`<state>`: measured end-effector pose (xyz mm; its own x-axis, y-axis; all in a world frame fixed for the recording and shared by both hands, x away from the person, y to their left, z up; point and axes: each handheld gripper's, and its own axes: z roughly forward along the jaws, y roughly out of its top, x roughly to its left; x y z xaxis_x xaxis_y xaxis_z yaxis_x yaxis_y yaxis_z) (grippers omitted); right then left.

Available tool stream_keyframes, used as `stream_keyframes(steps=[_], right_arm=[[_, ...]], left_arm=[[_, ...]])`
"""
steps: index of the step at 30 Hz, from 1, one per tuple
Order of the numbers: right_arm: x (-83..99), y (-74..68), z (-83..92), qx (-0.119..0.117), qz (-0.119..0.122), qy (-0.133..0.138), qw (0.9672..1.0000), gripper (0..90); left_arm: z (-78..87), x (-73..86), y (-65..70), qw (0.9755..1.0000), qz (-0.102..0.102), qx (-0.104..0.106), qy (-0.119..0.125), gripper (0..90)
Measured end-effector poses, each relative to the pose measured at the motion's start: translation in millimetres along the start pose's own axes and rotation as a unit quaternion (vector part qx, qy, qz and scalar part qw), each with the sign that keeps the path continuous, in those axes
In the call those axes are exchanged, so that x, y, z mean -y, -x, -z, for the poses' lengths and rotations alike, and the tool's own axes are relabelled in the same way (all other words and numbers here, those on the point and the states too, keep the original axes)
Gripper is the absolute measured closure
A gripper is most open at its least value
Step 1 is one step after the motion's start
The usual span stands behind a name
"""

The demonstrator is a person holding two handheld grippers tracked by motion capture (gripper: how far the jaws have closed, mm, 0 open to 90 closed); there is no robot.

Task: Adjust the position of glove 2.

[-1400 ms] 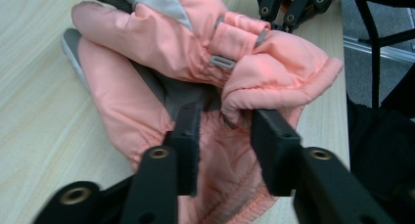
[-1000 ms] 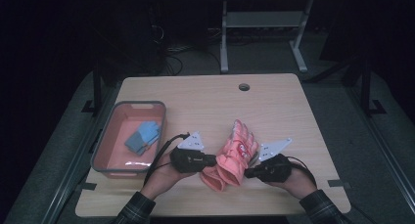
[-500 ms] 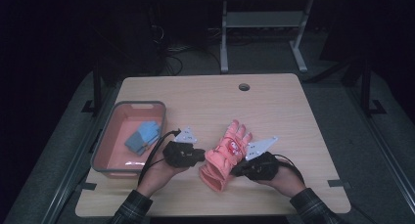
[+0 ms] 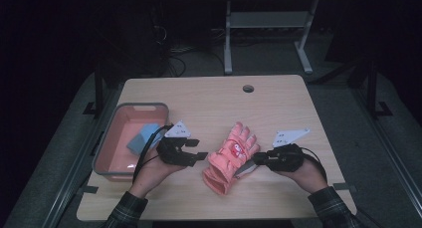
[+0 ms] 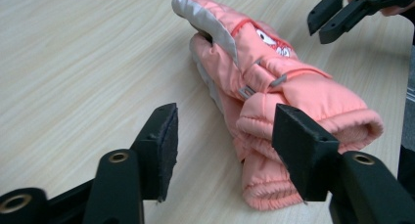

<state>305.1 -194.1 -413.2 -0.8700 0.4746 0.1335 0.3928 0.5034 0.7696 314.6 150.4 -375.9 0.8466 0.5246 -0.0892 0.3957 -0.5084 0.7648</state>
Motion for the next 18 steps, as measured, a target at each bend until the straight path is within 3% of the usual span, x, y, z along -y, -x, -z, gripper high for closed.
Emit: stream_keyframes(steps=[4,6,13,18], right_arm=[[3.3,2.7,-1.1,0.024,-0.007,0.000,0.9997,62.7],[4.3,4.2,-1.8,0.034,-0.012,0.000,0.9993,61.2],[-4.6,8.9,-2.1,0.046,-0.030,0.011,0.9984,90.0],[-22.6,15.1,-11.4,0.045,-0.031,0.034,0.9979,90.0]], left_arm=[[-5.1,-11.7,-1.0,0.9998,-0.003,0.016,0.008,32.4],[-10.6,-16.5,-1.5,0.9997,-0.008,0.024,0.002,28.4],[-30.2,-29.3,-4.1,0.9992,-0.011,0.037,-0.004,22.5],[-40.5,-33.5,-6.1,0.9991,-0.014,0.040,-0.009,20.1]])
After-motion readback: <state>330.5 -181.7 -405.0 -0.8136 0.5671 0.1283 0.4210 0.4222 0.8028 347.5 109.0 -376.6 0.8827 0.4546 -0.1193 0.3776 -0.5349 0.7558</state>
